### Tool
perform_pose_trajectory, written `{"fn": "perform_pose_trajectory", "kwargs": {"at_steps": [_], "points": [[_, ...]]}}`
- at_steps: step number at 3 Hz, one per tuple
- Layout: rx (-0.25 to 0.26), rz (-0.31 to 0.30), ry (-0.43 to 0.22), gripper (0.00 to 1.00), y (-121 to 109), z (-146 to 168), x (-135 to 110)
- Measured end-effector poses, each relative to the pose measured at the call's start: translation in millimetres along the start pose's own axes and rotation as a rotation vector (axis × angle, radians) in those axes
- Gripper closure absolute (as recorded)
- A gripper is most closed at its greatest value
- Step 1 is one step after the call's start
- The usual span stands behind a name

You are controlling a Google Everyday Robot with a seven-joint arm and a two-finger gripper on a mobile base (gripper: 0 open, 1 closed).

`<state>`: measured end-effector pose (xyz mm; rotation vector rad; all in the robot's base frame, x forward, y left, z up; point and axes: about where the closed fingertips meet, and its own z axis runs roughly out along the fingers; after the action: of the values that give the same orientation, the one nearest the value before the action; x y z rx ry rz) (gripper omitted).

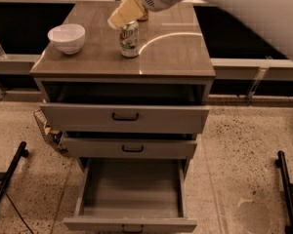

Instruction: Place 7up can into bottom drawer

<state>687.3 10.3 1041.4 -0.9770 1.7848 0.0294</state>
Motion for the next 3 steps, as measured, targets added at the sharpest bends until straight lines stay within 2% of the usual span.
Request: {"fn": "perform_pose_trajectory", "kwargs": {"at_steps": [1, 2, 3], "points": [[0.033, 0.055, -0.085, 0.00, -7, 51, -4], [0.014, 0.127, -0.126, 0.00, -8, 87, 8], [-0.015, 0.218, -0.141, 0.00, -10, 121, 34]]}}
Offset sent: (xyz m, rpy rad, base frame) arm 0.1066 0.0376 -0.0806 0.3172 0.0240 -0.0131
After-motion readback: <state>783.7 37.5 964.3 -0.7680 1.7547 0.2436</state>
